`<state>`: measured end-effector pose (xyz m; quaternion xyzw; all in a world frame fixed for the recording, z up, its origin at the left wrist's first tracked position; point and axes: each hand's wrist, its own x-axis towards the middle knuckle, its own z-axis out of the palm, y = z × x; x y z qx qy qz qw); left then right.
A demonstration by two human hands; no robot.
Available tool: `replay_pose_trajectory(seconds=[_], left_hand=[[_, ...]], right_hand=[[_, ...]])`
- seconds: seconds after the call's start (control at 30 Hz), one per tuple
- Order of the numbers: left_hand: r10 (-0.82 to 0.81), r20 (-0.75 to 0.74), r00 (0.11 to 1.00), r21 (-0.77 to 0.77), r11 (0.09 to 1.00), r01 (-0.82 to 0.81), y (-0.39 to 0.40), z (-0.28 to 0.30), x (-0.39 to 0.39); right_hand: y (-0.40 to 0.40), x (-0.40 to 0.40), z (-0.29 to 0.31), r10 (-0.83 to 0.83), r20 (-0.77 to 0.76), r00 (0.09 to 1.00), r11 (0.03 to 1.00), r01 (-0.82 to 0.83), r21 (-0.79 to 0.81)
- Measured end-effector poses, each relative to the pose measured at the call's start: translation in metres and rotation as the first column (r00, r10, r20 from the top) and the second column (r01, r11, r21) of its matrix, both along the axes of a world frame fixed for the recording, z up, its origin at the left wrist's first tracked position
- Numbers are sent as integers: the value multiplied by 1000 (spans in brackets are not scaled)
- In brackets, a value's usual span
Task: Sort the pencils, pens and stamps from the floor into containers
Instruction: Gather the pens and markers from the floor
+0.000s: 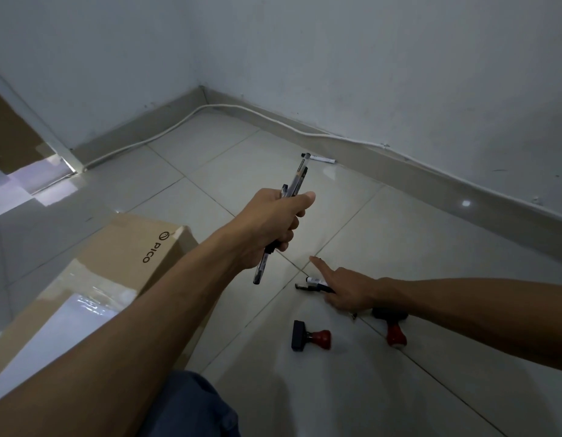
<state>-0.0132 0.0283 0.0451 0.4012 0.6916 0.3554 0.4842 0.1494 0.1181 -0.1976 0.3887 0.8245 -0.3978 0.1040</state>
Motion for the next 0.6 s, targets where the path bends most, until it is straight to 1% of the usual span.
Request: replay_pose_trajectory(seconds=[0.17, 0.27, 0.33, 0.4, 0.43, 0.5, 0.57, 0.6], left_hand=[[6, -7, 1000, 0, 1000, -6, -1, -3, -5], [30, 1, 1000, 3, 1000, -30, -1, -3, -8], [55, 17, 998, 8, 998, -55, -1, -3, -10], [82, 33, 996, 13, 997, -82, -2, -3, -11], [97, 38, 995, 16, 995, -97, -2, -3, -11], [127, 42, 991, 24, 991, -128, -1, -3, -12], [151, 48, 987, 29, 988, -153, -1, -4, -11], [159, 50, 986, 31, 986, -161, -1, -4, -11]], right_hand=[[-3, -3, -4, 25, -16, 1000, 1000, -25, 18], [0, -6, 0, -20, -66, 998, 999, 23, 44], [3, -6, 7, -28, -98, 995, 993, 39, 113], [9, -7, 14, -16, -171, 985, 967, 59, 247], [11, -9, 20, -34, -197, 980, 949, 93, 302], [13, -15, 39, -116, -283, 952, 925, 207, 317], [11, -22, 63, -227, -417, 880, 905, 350, 244], [10, -25, 75, -291, -486, 824, 895, 413, 166]])
